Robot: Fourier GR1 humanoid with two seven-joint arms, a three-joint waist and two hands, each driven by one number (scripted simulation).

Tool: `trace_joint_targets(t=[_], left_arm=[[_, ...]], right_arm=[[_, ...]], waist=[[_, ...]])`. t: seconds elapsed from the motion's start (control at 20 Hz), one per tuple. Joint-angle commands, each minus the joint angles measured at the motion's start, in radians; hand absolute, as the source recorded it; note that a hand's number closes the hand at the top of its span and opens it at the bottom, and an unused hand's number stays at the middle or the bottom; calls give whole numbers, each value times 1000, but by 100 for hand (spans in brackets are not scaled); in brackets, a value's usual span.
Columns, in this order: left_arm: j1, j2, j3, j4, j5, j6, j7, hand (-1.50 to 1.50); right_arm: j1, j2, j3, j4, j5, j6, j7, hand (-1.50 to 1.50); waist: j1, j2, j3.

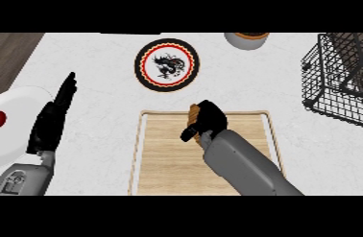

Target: Pick the croissant from the tray and place it in the tiered basket

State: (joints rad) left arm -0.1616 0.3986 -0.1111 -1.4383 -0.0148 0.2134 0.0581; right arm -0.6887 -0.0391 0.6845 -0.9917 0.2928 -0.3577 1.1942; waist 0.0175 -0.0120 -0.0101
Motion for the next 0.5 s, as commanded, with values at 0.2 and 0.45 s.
trace_joint_targets(t=[0.2,0.45], left_arm=[[-19,-17,17,4,-28,29,31,0],[14,-14,34,-2,-18,-12,1,0]], right_arm=[[-37,38,-24,-66,-1,-143,216,150],[-15,-133,15,-40,45,102,-193,150]], waist=[[-19,6,9],[-18,11,10]])
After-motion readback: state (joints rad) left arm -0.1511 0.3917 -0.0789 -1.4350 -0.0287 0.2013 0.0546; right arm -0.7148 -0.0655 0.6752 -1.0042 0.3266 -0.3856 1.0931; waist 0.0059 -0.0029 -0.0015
